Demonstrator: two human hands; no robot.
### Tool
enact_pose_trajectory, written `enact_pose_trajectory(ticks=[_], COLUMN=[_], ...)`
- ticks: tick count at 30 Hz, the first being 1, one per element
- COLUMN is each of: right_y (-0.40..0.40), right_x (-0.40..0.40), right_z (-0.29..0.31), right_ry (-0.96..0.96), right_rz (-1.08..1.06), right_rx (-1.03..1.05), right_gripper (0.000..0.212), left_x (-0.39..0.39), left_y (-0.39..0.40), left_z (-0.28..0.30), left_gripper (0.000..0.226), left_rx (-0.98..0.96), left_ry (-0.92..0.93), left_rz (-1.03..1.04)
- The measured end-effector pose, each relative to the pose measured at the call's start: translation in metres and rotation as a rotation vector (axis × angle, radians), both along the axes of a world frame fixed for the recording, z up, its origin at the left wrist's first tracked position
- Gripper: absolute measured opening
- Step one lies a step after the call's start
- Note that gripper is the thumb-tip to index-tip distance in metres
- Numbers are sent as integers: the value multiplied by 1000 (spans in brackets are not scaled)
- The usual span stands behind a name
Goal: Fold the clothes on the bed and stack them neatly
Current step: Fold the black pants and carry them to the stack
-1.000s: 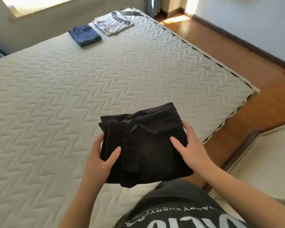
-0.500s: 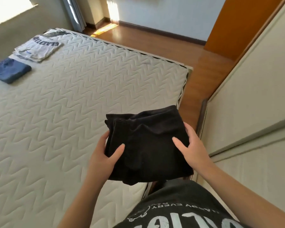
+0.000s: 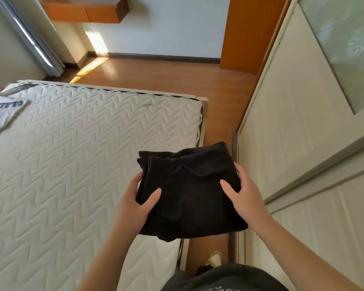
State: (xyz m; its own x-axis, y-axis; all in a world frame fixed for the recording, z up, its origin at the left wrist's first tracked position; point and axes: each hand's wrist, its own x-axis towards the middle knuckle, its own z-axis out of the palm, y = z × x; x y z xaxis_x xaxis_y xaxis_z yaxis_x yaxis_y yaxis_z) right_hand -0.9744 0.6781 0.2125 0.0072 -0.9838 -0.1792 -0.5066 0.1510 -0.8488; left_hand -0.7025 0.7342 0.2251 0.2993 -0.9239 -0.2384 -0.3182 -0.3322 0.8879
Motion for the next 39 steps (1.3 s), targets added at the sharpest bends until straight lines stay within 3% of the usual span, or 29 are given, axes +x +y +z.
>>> enact_pose_trajectory(ticks=[10,15,22,35,39], right_y=[-73,-117,-214,-361,-420], right_x=[-16,-24,-17,-13,-16], right_z=[6,2,-1,13,4], right_ry=[-22,-26,-21,-4,-23], right_rz=[-131,-173,-223,-174,-110], right_rx=[-40,-46,-55,-74,-91], right_gripper=[54,55,55,56,53], left_x=[-27,-35,-29,-23,-32], left_y=[-96,-159,-270,-410,-451], left_z=[2,-11,-23,-11,-16], left_gripper=[48,63,59,52,62], left_rx=[11,23,12,-9,-19], left_ry=[-23,-32,-2,-19,-41], left_rz=[-55,-115,-155,-179,-168])
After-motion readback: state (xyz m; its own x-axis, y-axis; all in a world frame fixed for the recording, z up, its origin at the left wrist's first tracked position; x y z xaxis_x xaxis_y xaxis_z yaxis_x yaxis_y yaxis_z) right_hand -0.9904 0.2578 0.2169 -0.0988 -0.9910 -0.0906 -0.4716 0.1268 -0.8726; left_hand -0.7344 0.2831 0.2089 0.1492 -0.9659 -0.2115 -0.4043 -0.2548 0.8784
